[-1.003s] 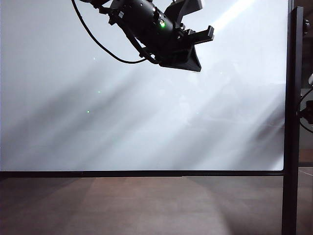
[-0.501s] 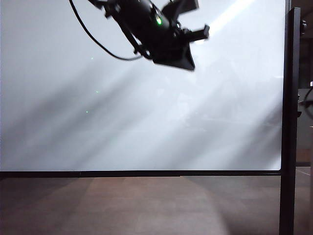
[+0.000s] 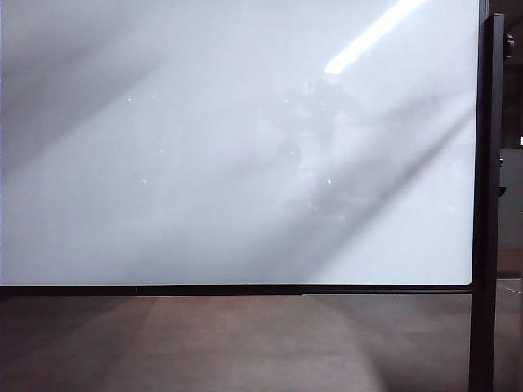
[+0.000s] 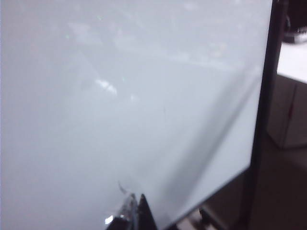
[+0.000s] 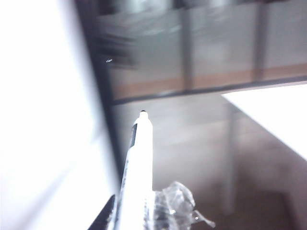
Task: Reach to the right to find the marker pen, pick it up, and write the number 5 on the whiteboard.
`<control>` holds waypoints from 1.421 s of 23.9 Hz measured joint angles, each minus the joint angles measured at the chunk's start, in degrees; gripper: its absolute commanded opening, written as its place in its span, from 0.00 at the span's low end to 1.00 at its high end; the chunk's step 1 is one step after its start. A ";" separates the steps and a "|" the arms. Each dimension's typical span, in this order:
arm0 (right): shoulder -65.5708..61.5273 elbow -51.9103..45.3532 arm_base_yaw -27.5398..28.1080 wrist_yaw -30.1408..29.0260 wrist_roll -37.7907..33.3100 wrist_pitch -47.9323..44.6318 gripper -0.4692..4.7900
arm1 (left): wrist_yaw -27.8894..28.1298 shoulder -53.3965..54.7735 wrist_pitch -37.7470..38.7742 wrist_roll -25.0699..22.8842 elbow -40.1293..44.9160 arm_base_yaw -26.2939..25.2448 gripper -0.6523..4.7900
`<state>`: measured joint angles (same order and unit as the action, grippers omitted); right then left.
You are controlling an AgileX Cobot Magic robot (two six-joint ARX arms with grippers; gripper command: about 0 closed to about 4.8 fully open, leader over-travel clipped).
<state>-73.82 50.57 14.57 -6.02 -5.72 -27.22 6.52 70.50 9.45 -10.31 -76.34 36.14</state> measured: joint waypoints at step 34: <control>-17.81 20.13 -38.23 4.74 12.96 13.90 0.08 | 0.11 2.75 -8.63 7.21 12.94 -3.43 0.11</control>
<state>-91.64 70.70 -23.66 -1.28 7.25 -13.32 6.63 73.25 0.82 -3.09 -63.40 32.71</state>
